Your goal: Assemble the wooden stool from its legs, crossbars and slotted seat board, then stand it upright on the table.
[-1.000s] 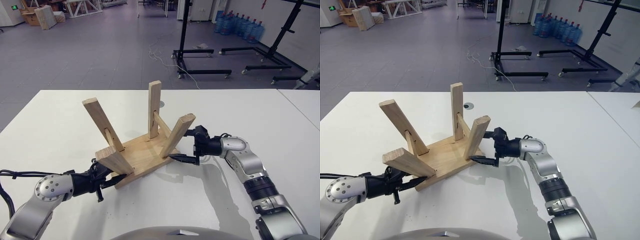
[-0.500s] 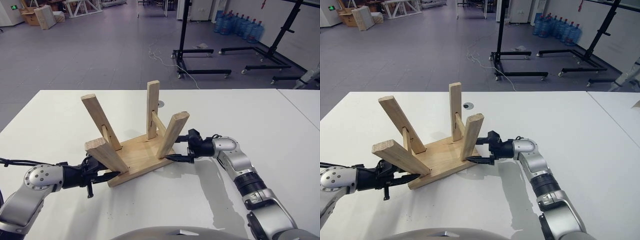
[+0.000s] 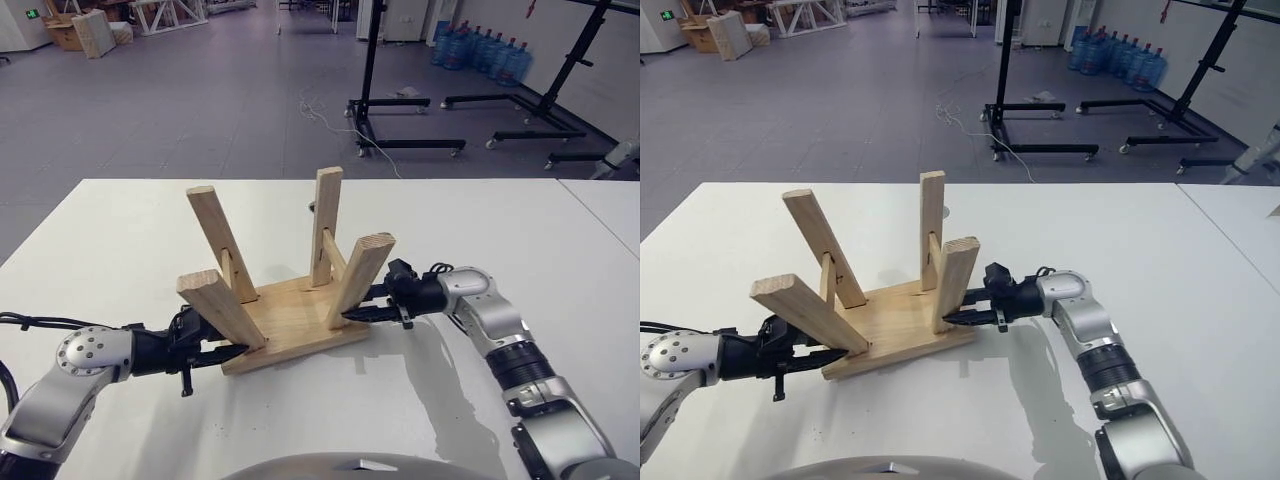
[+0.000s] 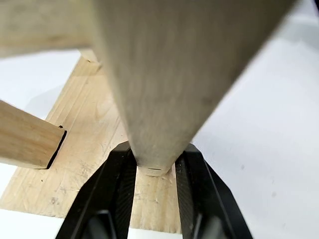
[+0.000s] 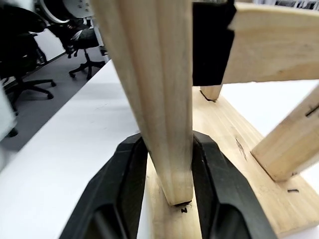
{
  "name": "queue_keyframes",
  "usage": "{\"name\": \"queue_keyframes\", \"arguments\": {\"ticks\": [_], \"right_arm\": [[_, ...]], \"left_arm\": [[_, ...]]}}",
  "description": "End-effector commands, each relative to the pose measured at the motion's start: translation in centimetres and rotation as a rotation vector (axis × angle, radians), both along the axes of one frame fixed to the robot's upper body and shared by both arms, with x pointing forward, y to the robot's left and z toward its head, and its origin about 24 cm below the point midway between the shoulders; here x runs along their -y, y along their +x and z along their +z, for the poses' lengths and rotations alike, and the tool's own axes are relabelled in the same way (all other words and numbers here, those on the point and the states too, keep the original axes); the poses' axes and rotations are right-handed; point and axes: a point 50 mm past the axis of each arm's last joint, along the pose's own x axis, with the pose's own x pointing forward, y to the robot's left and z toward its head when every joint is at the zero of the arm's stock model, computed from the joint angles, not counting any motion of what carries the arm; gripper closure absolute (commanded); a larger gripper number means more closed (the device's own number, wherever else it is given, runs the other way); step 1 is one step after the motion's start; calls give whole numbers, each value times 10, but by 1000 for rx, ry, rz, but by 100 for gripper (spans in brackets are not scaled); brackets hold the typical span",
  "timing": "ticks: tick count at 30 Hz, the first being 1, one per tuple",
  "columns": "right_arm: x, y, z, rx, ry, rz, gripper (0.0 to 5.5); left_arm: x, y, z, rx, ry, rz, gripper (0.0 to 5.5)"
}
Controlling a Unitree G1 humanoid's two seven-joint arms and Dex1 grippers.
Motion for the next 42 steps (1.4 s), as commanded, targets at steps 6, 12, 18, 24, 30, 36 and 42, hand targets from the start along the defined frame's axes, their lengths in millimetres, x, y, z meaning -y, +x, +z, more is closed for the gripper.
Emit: {"name": "queue_keyframes", "arguments": {"ticks": [6,12,18,24,30,36,42], "right_arm": [[-2,-41,20,-436,-83,78,434],[4,-44,45,-744,-93,16,434],[30,-55,48,-1056,-175,-32,440],[34,-38,43,-1086,-169,-116,448],[28,-14,42,-1006,-96,-169,448],[44,-2,45,-914,-94,-206,324],[70,-4,46,-870,-70,-271,243]], "left_arm": [[33,-21,30,-235,-492,-88,449],[26,-30,49,-417,-654,-96,449],[11,-10,40,-543,-728,37,449],[7,-12,18,-666,-696,97,364],[-10,-7,10,-727,-665,175,261],[-24,17,27,-565,-686,229,174],[-36,22,41,-425,-654,293,148]]}}
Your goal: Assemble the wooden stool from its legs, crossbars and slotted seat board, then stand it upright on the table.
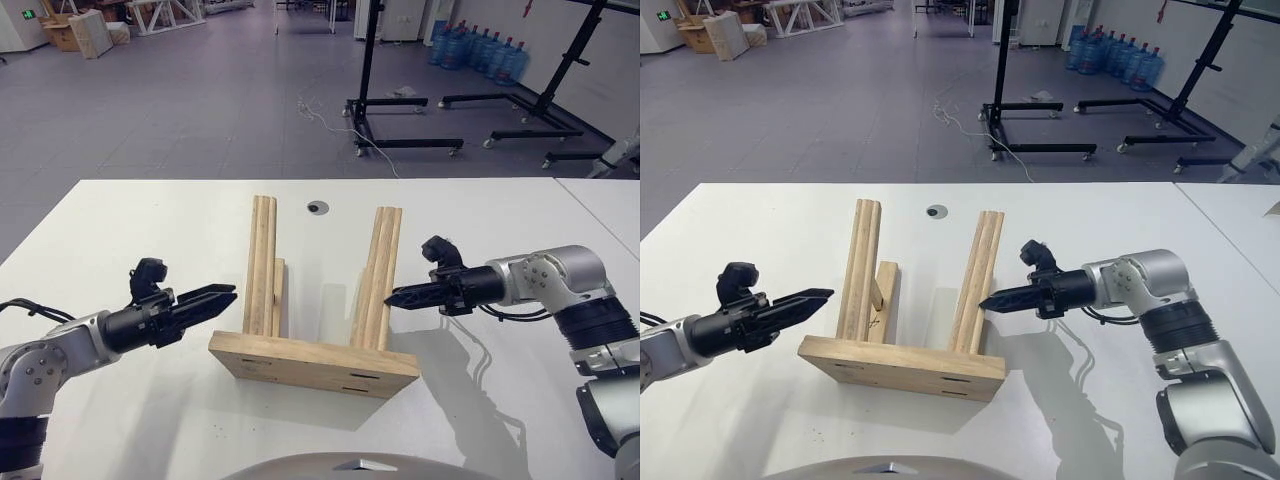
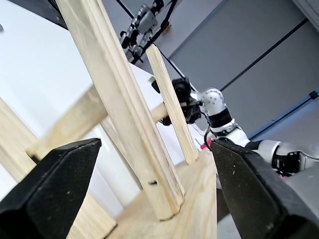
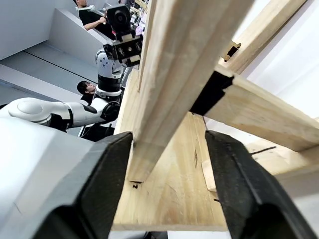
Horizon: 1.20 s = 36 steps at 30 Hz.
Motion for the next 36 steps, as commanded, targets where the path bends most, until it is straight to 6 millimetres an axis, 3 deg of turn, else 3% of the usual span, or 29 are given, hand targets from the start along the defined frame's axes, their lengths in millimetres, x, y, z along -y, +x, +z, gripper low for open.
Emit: {"name": "queue_keyframes", "arguments": {"ticks": [1,4,6,8,10,14,20,25,29,36], "right_arm": [[33,-7,8,65,-17,-93,243],[64,-26,11,174,-46,-180,243],[73,-50,-7,326,-138,-190,243],[68,-75,-32,505,-253,-146,243],[57,-100,-54,634,-304,-100,243],[39,-118,-77,819,-365,-38,243],[27,-102,-96,906,-378,-145,243],[20,-83,-111,900,-380,-185,243],[27,-97,-116,879,-368,-164,243],[35,-93,-114,884,-398,-158,243]], "left_arm": [[-9,3,9,72,112,67,148],[-17,3,-3,130,385,68,148],[-30,-2,-16,228,642,47,148],[-40,-8,-31,298,842,-4,148],[-41,-16,-37,351,918,-79,148],[-53,-30,-42,469,1159,-257,148],[-32,-28,-48,666,1175,-429,148],[-10,-23,-54,746,1087,-411,148],[6,-20,-55,727,979,-373,148],[22,-25,-49,665,847,-372,148]]}}
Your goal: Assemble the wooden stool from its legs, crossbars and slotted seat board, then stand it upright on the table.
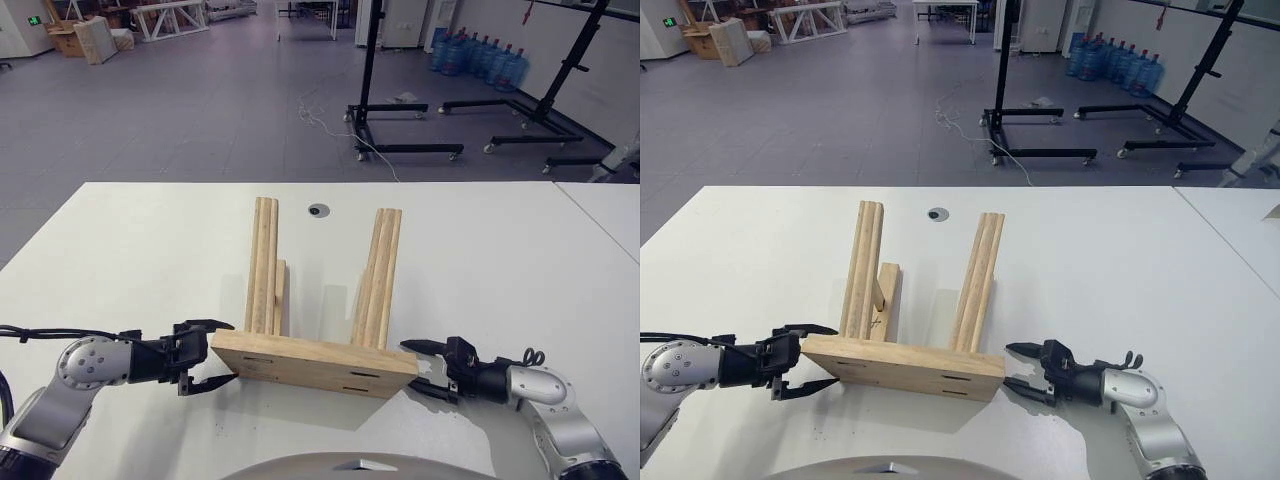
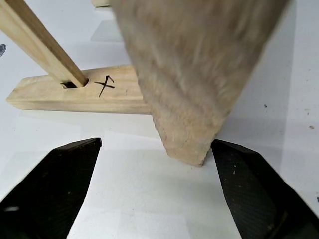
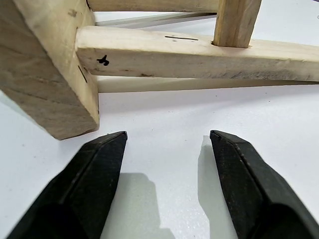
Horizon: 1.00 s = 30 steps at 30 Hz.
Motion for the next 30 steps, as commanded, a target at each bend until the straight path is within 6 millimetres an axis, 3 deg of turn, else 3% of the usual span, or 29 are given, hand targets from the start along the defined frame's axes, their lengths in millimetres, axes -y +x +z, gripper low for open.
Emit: {"name": "queue_keyframes", "arguments": {"ticks": [1,5,12,18,20,26,30], "right_arm": [[8,-3,-1,-46,-45,-6,243],[1,0,11,-50,23,3,243],[-7,-19,19,-132,63,85,240],[22,-13,11,-65,-106,52,240],[29,-15,16,-98,-68,57,240],[6,-28,35,-267,93,141,240],[1,-10,37,-200,110,93,240]], "left_arm": [[7,-1,1,-48,-34,-6,148],[9,1,1,-75,-54,3,148],[12,-4,-3,-104,-77,8,242],[14,-5,-2,-104,-68,-8,332],[15,-6,-2,-105,-66,-13,362],[17,-9,-1,-134,-78,-20,393],[17,-8,0,-133,-72,-19,410]]}}
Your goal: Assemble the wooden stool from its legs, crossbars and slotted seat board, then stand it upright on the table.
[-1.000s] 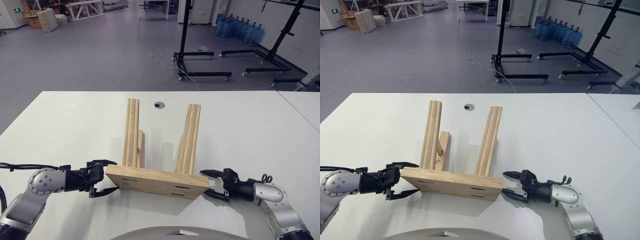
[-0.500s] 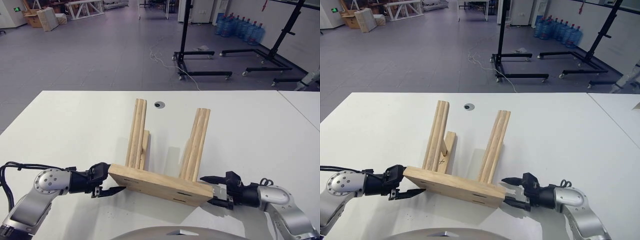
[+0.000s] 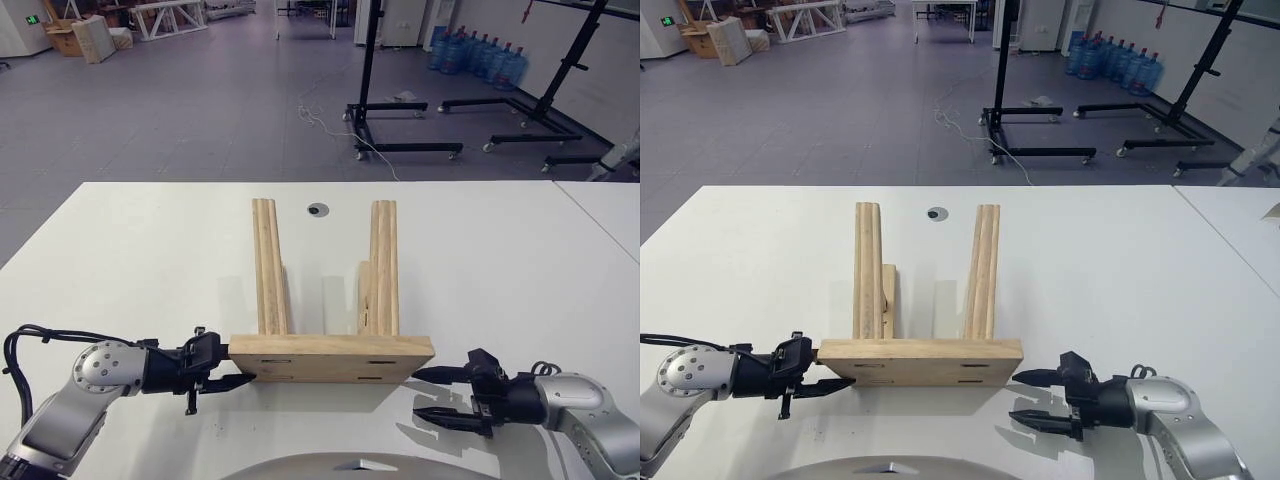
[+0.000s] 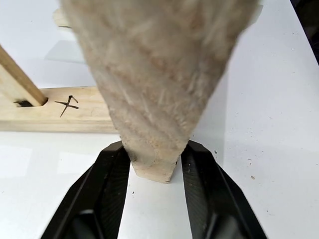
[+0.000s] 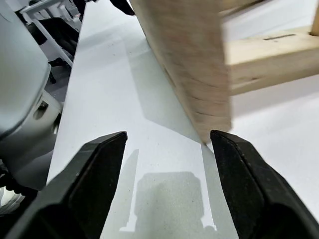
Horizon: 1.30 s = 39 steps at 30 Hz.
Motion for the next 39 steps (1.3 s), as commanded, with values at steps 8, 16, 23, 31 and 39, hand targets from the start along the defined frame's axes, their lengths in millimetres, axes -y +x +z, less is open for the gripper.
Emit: {"name": "queue_keyframes", "arguments": {"ticks": [8,16,23,31,39], "right_arm": [[3,36,8,124,-36,-64,240],[-23,56,3,166,-4,55,240],[-17,52,5,155,36,106,352],[-25,51,11,71,85,151,384],[-35,39,86,-454,313,302,386]], "left_arm": [[-1,1,0,-19,26,-35,417],[-5,7,2,-36,31,-68,418],[-6,8,2,-58,25,-64,418],[-4,-6,3,-148,30,-169,418],[22,-24,76,-374,-479,-168,418]]}}
